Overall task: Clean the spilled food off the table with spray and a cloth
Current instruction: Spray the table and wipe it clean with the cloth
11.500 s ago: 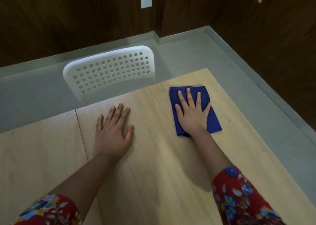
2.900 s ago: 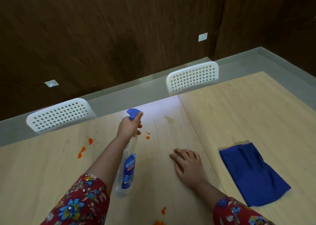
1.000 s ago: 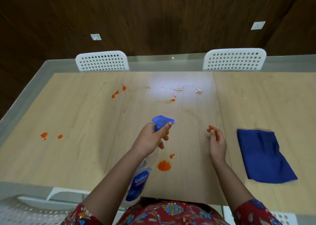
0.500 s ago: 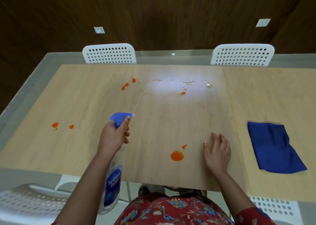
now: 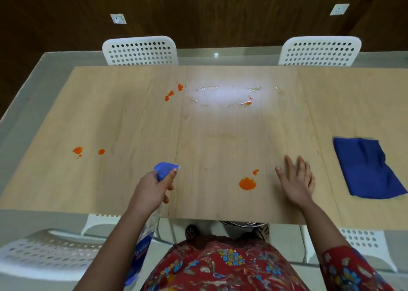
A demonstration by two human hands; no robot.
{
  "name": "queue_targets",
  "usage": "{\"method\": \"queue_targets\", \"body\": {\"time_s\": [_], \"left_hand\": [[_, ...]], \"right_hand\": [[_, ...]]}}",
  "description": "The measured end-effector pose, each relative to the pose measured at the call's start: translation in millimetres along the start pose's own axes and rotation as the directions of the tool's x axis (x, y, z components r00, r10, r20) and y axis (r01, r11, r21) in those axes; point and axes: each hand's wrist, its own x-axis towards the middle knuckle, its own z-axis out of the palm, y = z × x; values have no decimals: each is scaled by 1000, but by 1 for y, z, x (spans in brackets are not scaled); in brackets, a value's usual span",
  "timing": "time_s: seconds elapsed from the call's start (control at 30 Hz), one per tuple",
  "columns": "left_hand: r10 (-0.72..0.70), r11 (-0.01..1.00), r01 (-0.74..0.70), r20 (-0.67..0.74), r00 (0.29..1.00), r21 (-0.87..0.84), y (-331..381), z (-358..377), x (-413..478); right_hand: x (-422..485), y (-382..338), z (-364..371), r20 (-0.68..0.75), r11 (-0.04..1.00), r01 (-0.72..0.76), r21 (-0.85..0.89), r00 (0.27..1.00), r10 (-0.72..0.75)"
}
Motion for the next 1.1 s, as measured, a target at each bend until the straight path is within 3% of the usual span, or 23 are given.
{"method": "queue_targets", "body": {"time_s": [0.17, 0.27, 0.37, 0.47, 0.53, 0.73, 0.87, 1.1], "left_hand": [[24, 999, -28, 87, 996, 45, 3, 19, -15], [56, 998, -54, 114, 992, -19, 16, 35, -21], [102, 994, -94, 179, 979, -51, 31, 54, -27], [132, 990, -140, 234, 963, 15, 49, 74, -34], [136, 988, -150, 228, 964, 48, 59, 85, -37], [200, 973, -222, 247, 948, 64, 89, 110, -39], [260, 948, -302, 297, 919, 105, 116, 133, -39], [235, 971, -237, 249, 940, -25, 139, 139, -25]], "right_hand": [[-3, -3, 0, 8, 1000, 5, 3, 1000, -5], [-1, -1, -4, 10, 999, 30, 24, 999, -30], [-3, 4, -12, -1, 967, 61, 249, 998, -63], [-10, 14, -21, -80, 836, 94, 540, 995, -60], [-18, 19, -23, -90, 768, 102, 632, 994, -58], [-35, 27, -23, -120, 678, 142, 722, 990, -80], [-42, 28, -28, -186, 595, 158, 788, 982, -15], [-43, 17, -38, -207, 553, 178, 814, 978, -10]]}}
